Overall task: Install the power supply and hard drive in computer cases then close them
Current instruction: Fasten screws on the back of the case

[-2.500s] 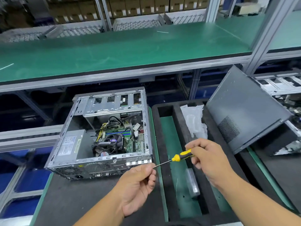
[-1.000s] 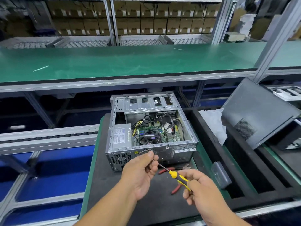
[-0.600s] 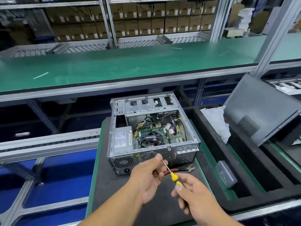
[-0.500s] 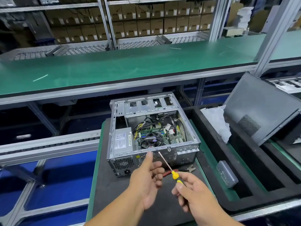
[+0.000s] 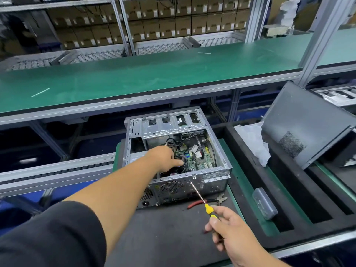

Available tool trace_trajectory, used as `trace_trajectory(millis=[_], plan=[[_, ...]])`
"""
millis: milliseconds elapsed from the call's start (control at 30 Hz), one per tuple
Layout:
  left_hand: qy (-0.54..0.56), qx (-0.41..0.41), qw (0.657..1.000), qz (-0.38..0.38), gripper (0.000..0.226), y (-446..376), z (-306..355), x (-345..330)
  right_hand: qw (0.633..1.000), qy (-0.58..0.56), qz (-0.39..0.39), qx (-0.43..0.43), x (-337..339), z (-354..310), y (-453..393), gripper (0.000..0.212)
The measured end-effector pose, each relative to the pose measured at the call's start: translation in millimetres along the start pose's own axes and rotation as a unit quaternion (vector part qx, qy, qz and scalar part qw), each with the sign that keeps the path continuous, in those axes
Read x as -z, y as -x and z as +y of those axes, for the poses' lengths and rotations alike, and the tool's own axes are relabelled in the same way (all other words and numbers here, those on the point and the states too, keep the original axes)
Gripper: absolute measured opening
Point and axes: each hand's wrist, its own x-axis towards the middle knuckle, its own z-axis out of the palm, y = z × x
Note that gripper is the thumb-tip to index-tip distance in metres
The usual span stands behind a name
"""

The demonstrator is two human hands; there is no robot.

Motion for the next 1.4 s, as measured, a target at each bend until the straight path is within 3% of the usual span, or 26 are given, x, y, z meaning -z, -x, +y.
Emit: trace_trajectory(millis=[67, 200, 333, 433, 533, 633, 767, 1000, 1400], plan=[[0.038, -0.015, 0.999, -0.024, 0.061, -4.4, -0.6, -4.8, 1.000, 0.006, -0.004, -0.009, 0.7, -3.1, 0.3, 0.023], [0.153, -0.042, 0.983, -0.091, 0.035, -2.2, 1.8, -5.3, 0.999, 0.015, -0.023, -0.023, 3.6, -10.8, 0.2, 0.023], [0.148, -0.040, 0.977, -0.151, 0.012, 0.6, 11.2, -13.0, 0.999, 0.002, -0.013, -0.029, 0.4, -10.5, -2.9, 0.024], [0.134, -0.055, 0.978, -0.149, 0.031, 9.0, 16.5, -21.0, 0.999, -0.010, -0.005, -0.033, -8.8, -5.7, -1.7, 0.025], [0.164, -0.073, 0.974, -0.138, 0.019, 4.0, 10.5, -22.7, 0.999, -0.018, 0.020, -0.035, -18.8, -2.0, 2.0, 0.025], [0.162, -0.088, 0.974, -0.129, 0.021, 3.4, 6.7, -26.0, 0.998, -0.023, 0.046, -0.028, -28.7, -1.1, 6.0, 0.028], [0.138, -0.141, 0.973, -0.122, 0.045, 9.9, 9.0, -31.3, 0.998, 0.008, 0.058, -0.026, -32.1, -4.0, 8.9, 0.025], [0.144, -0.103, 0.976, -0.129, 0.065, 19.0, 11.7, -30.0, 0.996, 0.038, 0.073, -0.025, -29.8, -6.2, 4.4, 0.025], [0.108, -0.101, 0.987, -0.058, 0.065, 31.5, 19.2, -28.6, 0.995, 0.051, 0.089, 0.005, -36.9, -0.6, 4.7, 0.021]])
